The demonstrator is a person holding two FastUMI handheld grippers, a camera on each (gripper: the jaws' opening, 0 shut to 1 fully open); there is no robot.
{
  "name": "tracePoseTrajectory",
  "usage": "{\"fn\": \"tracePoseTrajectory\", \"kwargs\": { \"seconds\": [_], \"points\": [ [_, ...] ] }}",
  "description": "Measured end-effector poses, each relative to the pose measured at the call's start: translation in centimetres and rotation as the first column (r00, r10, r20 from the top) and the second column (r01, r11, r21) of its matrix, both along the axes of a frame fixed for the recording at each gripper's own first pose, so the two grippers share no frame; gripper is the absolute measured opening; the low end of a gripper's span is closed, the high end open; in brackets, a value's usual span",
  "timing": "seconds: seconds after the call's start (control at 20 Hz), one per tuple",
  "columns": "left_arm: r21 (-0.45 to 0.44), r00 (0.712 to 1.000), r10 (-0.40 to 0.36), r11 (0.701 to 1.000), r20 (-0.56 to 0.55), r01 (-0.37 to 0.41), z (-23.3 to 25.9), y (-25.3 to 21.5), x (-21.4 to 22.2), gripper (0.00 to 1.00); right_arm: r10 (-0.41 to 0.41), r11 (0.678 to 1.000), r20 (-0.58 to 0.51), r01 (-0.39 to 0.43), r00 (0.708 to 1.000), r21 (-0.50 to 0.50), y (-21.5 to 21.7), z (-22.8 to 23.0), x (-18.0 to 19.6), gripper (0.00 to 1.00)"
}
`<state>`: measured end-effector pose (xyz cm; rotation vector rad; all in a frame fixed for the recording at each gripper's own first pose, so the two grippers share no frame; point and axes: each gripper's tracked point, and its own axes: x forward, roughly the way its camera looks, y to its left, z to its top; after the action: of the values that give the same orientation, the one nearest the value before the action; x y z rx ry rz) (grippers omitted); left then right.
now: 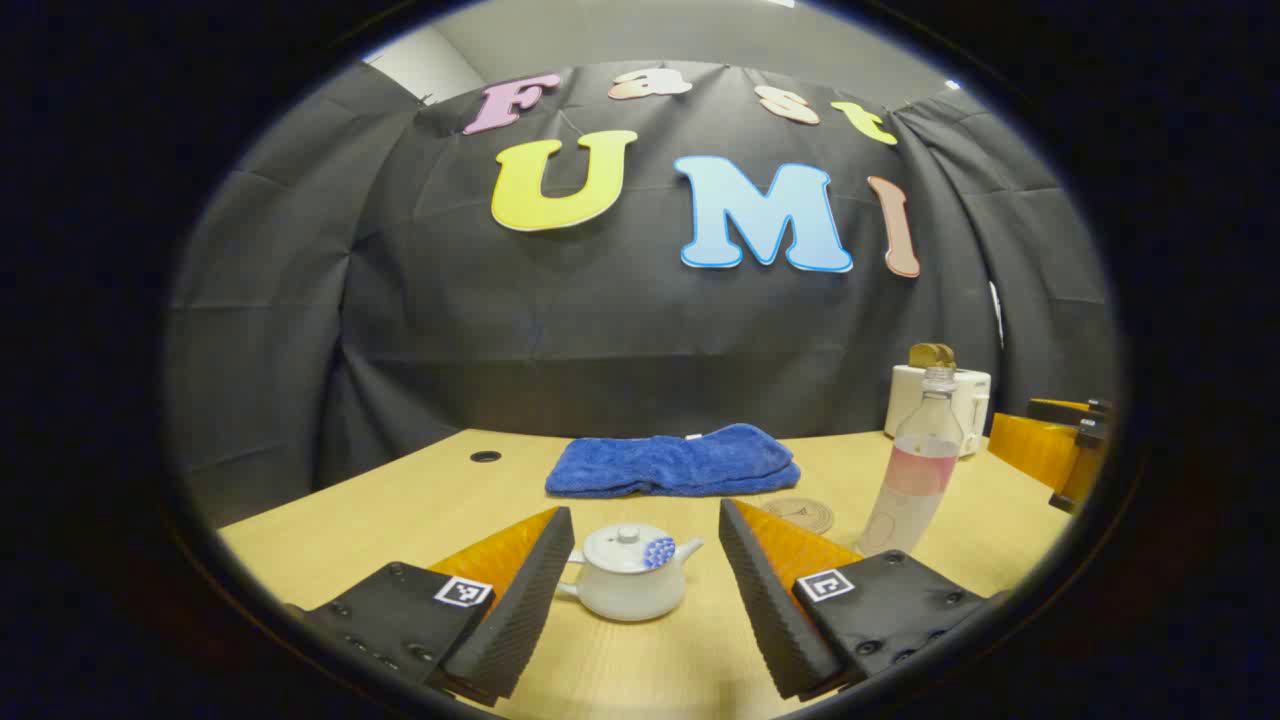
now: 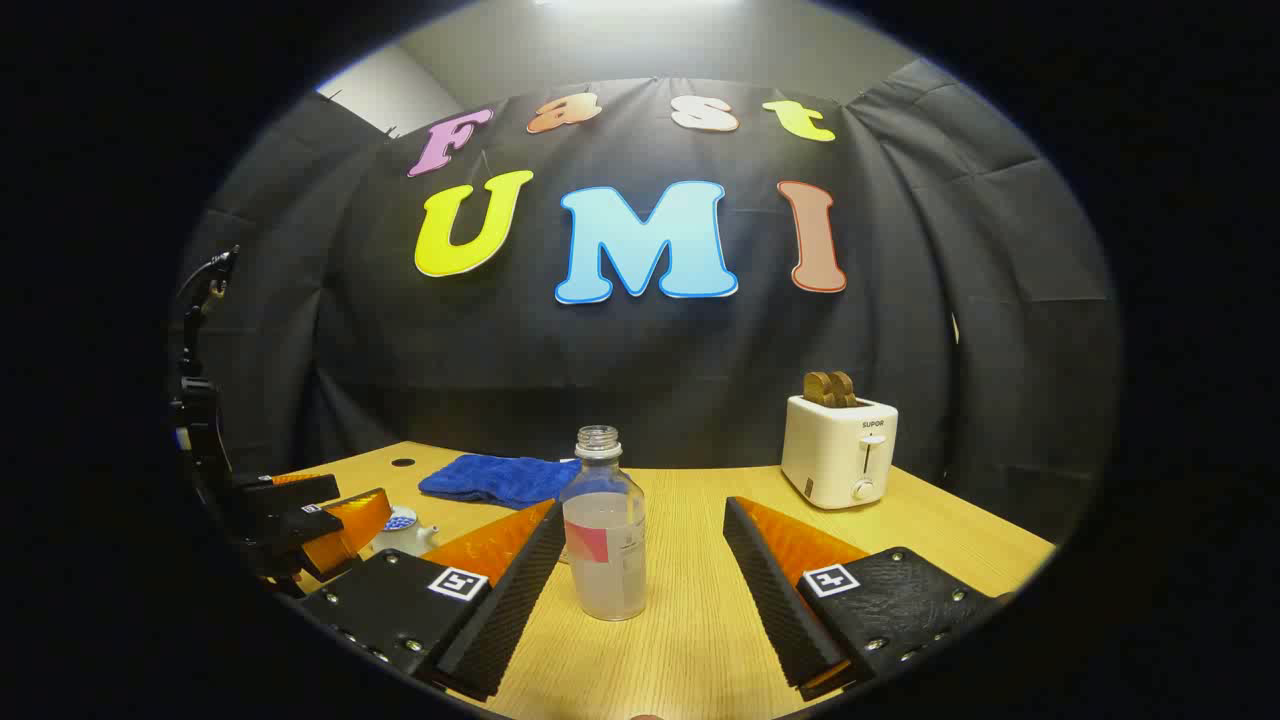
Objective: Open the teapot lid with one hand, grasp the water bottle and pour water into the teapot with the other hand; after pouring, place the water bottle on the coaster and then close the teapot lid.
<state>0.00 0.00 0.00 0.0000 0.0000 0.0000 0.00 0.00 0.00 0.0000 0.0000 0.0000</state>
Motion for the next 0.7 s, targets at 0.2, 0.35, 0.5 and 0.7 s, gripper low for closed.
{"fn": "tracePoseTrajectory", "kwargs": {
  "seconds": [0.2,0.35,0.5,0.7],
  "points": [
    [0.006,1.0,-0.002,1.0,-0.007,0.002,-0.4,-0.1,0.2,0.98,-0.001,1.0,-0.005,0.001,1.0,0.009,0.1,-0.1,0.3,0.99],
    [0.012,1.0,-0.003,1.0,-0.002,0.003,-0.1,-0.2,0.4,0.98,0.001,1.0,-0.003,-0.001,1.0,0.019,0.1,0.2,0.3,0.99],
    [0.02,1.0,-0.007,1.0,0.008,0.007,0.4,-0.6,0.4,0.98,0.0,1.0,-0.002,0.0,1.0,0.012,-0.1,0.5,0.4,0.99],
    [0.03,0.999,-0.011,0.999,0.031,0.01,1.3,-0.8,0.4,0.98,-0.006,0.999,0.013,0.007,1.0,-0.034,-0.5,0.6,0.6,0.99]
  ]
}}
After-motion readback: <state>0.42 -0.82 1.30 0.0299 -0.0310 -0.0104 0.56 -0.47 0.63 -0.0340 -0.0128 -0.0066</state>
